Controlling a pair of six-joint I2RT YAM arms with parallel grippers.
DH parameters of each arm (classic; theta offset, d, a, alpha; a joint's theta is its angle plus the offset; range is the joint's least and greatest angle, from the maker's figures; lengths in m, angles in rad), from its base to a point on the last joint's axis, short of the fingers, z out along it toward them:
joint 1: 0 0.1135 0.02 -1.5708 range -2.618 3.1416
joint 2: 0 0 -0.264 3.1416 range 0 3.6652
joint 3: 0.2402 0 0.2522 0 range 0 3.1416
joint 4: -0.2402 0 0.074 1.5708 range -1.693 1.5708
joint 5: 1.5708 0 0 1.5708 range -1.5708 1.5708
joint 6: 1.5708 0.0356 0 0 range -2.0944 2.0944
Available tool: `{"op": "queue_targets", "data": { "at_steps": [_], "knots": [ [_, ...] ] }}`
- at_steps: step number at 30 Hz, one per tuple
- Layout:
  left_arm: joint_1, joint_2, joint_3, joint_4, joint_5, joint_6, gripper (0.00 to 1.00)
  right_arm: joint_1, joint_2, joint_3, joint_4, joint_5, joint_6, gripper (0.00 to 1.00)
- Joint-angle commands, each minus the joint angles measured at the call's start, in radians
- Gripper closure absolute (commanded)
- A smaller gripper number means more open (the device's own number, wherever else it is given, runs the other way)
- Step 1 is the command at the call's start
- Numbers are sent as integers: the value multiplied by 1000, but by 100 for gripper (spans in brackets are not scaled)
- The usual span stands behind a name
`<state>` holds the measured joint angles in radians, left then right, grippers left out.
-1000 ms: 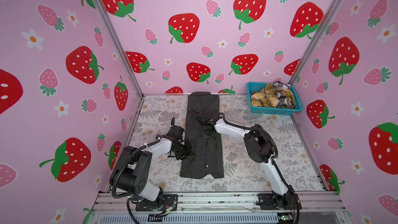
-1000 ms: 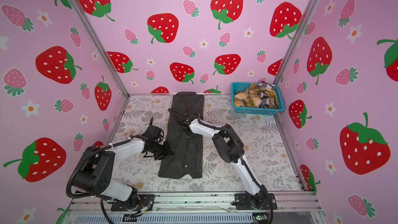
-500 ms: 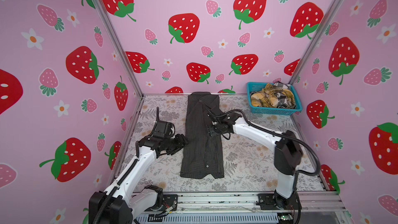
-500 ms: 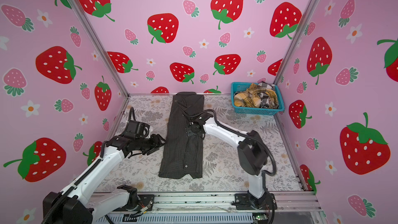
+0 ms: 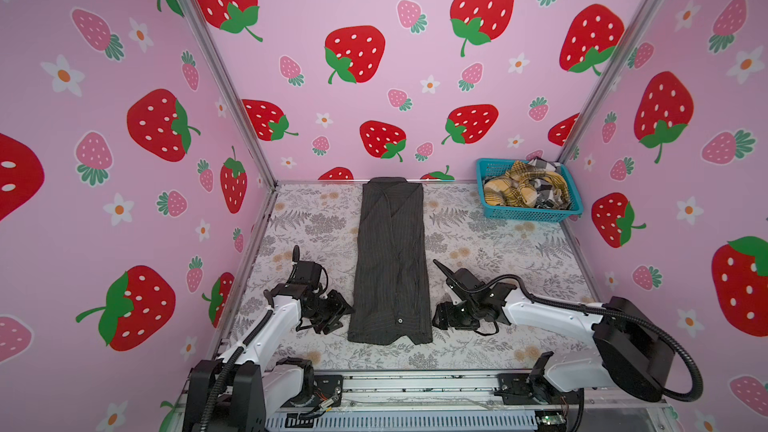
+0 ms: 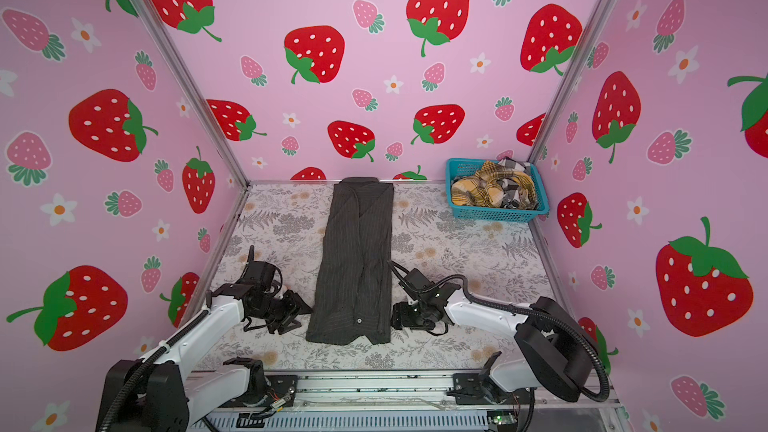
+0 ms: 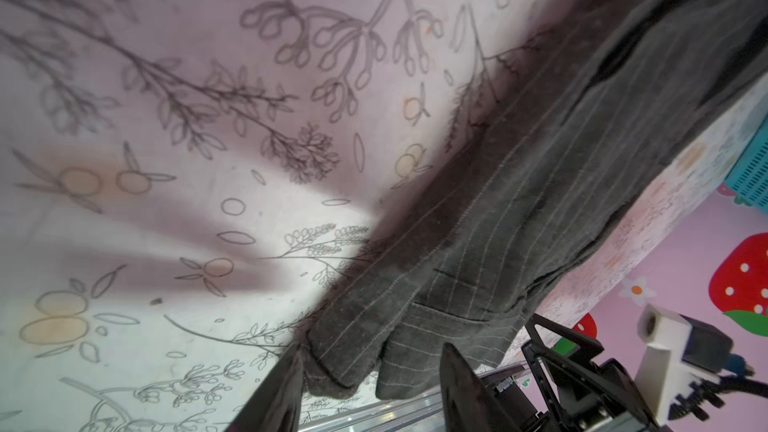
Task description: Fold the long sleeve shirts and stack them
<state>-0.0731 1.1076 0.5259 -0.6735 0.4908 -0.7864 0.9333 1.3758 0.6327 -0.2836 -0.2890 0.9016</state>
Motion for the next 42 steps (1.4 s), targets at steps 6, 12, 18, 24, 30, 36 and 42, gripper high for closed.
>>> {"op": "queue_targets", "data": {
  "at_steps": [6, 12, 18, 24, 30, 36, 42],
  "knots": [
    [-62, -7, -73, 52, -82, -93, 46, 9, 44, -8, 217, -128, 130, 36],
    [-80, 82, -87, 111, -41, -83, 47, 16, 90, -7, 224, -130, 148, 44],
    [-91, 115, -93, 141, -30, -75, 51, 38, 103, -28, 243, -125, 178, 46],
    [-115, 138, -118, 172, -14, -92, 65, 38, 112, -33, 265, -116, 184, 56],
    [-163, 49, -116, 100, -64, -112, 52, 38, 94, -43, 270, -107, 202, 62],
    [-164, 14, -96, 63, -103, -103, 45, 28, 103, -28, 214, -68, 189, 81],
    [-178, -44, -86, 16, -91, -135, 27, -26, 61, -40, 109, -4, 138, 90]
  ]
}}
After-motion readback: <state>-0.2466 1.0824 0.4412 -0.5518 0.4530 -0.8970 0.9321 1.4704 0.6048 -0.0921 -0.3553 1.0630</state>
